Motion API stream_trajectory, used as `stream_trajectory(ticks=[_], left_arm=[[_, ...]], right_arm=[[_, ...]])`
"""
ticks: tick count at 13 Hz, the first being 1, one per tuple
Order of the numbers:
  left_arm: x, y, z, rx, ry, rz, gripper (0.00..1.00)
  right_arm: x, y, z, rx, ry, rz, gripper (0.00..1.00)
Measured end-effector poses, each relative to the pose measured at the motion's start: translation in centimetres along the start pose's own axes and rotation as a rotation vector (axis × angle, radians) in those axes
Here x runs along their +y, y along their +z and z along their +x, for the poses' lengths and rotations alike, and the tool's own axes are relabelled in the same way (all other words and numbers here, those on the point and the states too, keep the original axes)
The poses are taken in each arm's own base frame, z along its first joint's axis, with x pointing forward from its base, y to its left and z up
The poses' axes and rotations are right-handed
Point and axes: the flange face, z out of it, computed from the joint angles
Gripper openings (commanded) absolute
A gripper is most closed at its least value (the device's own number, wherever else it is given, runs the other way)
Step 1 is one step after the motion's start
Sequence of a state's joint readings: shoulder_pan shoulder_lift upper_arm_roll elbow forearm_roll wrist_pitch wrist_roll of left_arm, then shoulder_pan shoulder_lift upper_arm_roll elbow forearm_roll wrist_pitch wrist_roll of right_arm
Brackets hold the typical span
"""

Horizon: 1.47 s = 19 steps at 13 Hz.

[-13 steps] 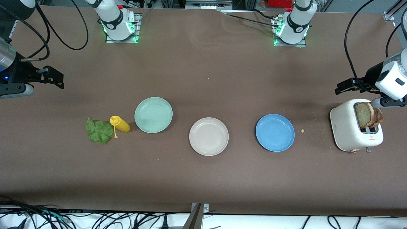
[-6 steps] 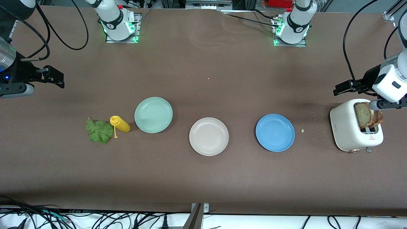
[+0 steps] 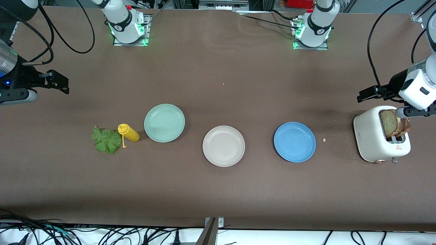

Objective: Make sandwich in beige plate with both arms

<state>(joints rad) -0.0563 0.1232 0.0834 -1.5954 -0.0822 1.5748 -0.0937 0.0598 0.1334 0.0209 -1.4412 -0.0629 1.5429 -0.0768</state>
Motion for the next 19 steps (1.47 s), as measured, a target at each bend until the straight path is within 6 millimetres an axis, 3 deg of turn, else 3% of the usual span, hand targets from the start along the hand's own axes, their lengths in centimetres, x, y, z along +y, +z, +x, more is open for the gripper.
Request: stream_trajectory(ticks=[19], left_arm=[[0.04,0.18,0.06,-0.004,0.0,0.001,0.99]], right_arm=[[0.0,0.23,-0.23,-0.023,0.003,0.002,1.0]])
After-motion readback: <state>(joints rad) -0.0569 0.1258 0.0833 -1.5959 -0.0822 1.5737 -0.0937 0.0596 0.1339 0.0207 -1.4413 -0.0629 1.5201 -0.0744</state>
